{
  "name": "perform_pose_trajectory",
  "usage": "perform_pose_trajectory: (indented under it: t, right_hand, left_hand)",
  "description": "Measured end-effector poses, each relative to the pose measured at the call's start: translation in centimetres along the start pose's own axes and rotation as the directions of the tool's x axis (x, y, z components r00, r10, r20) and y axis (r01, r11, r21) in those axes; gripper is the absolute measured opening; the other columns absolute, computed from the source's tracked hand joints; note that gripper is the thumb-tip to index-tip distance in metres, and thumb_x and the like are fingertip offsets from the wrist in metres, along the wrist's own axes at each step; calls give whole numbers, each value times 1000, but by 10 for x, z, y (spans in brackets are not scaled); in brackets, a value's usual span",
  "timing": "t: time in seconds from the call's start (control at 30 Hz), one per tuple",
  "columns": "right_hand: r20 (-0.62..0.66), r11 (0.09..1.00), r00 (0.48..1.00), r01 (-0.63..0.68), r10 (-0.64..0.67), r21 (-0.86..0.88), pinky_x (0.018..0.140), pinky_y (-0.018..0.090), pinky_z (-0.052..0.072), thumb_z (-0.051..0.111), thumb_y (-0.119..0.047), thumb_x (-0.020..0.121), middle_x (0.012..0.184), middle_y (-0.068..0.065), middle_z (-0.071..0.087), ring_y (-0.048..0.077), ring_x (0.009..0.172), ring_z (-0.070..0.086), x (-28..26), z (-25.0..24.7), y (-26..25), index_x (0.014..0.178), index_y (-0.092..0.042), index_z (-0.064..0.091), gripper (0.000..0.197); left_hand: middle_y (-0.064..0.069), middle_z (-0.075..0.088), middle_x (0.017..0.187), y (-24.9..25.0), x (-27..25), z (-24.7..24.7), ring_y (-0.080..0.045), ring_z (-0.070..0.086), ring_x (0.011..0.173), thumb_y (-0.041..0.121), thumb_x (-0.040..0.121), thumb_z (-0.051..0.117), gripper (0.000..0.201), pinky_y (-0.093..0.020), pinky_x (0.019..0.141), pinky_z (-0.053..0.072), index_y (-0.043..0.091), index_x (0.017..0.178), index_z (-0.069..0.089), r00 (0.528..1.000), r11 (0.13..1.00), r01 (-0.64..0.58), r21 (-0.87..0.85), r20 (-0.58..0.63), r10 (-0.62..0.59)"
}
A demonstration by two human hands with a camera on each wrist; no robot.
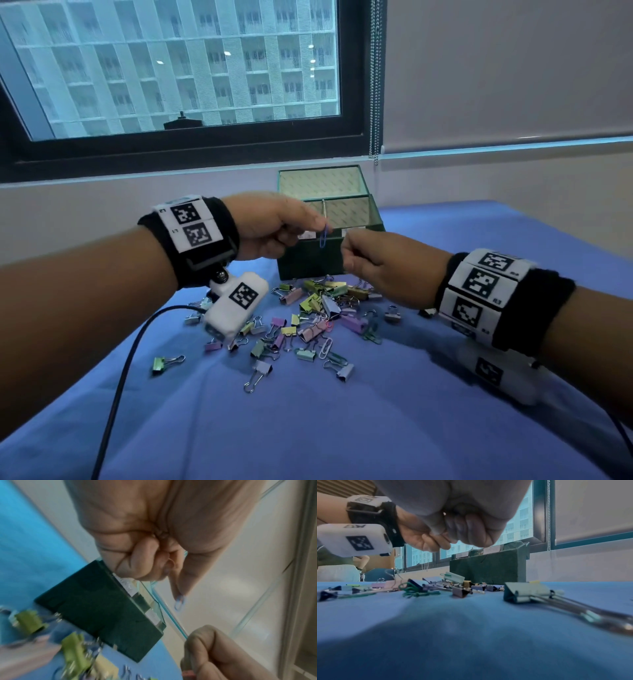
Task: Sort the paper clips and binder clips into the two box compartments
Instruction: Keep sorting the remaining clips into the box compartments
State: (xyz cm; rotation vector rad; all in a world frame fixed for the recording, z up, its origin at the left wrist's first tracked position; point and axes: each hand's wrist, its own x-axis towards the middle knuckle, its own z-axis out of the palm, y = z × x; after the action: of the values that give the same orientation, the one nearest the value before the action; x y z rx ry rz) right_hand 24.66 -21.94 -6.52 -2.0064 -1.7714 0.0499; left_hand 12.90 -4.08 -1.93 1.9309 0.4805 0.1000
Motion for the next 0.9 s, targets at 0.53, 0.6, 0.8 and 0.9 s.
perform_pose_trajectory:
  t: [0.53,0.6,0.8,0.9]
  right_hand:
    - [-49,988,994,-98,92,-120,66,34,43,40,-26,101,83,-2,56,17,70,50,1,-3,8,92,-19,45,13]
    - [-75,984,988,-144,137,-106,61,31,39,40,-24,100,79,-3,54,15,67,47,2,-6,13,88,-20,44,13]
    - [-222,950,953,-250,208,-187,63,32,35,43,-20,98,76,-2,51,20,70,48,43,-30,26,92,-17,45,8]
    - [-252,920,935,-310,249,-239,65,32,39,42,-15,94,87,6,57,22,73,51,76,-33,27,94,-16,46,4]
  left_hand:
    - [-24,40,145,50,40,12,-34,56,122,-9,91,31,72,-46,97,52,36,147,35,986,989,-56,-135,-165,34]
    - [-22,56,131,46,24,5,-29,63,115,-8,92,35,56,-43,92,55,24,135,52,982,993,-64,-100,-185,44]
    - [0,73,105,3,-60,-8,-18,68,94,17,93,62,24,-34,87,55,24,115,66,1000,776,1,631,10,-10]
    - [16,68,110,-20,-97,-1,-11,67,94,35,89,66,30,-29,88,52,39,118,64,996,518,-7,856,50,-68]
